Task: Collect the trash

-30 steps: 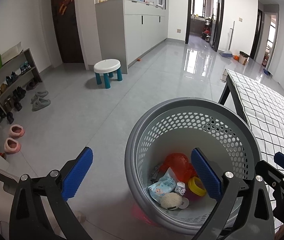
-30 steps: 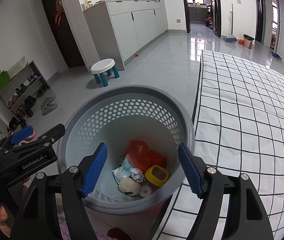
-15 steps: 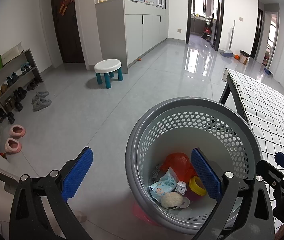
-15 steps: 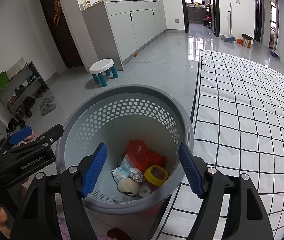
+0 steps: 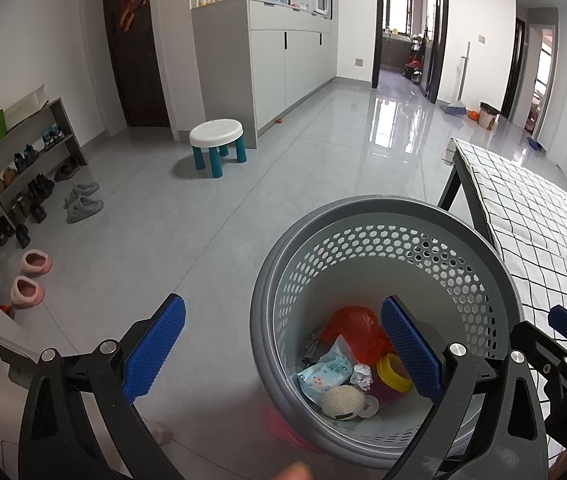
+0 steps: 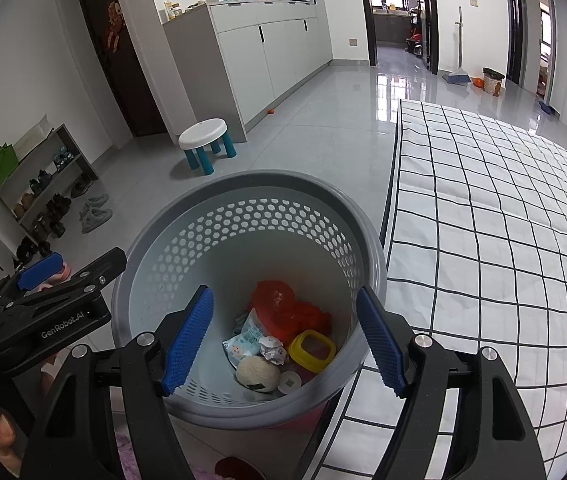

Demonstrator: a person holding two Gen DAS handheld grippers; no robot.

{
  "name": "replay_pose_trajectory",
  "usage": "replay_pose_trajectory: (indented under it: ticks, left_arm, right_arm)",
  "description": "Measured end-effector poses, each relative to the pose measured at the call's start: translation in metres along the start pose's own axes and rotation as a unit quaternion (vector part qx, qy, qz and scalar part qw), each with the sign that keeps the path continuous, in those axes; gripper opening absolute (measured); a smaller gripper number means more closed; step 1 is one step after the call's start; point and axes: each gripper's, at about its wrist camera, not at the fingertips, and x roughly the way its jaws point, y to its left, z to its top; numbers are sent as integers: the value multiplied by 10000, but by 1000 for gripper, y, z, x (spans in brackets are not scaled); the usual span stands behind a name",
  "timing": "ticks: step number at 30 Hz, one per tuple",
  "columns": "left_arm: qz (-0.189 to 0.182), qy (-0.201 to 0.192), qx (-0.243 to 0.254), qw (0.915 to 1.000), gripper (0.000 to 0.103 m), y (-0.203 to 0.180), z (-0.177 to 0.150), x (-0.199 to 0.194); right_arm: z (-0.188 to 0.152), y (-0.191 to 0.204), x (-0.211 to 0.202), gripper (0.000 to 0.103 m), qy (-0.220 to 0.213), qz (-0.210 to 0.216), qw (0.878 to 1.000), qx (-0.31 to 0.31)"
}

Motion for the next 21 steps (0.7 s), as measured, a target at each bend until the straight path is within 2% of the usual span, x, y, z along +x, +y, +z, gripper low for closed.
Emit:
replay_pose_trajectory:
  ticks: [21]
  left_arm:
    - [31,8,12,10000,97,-3,0,1]
  right_arm:
    - [0,1,1,71,8,11,10000,-6]
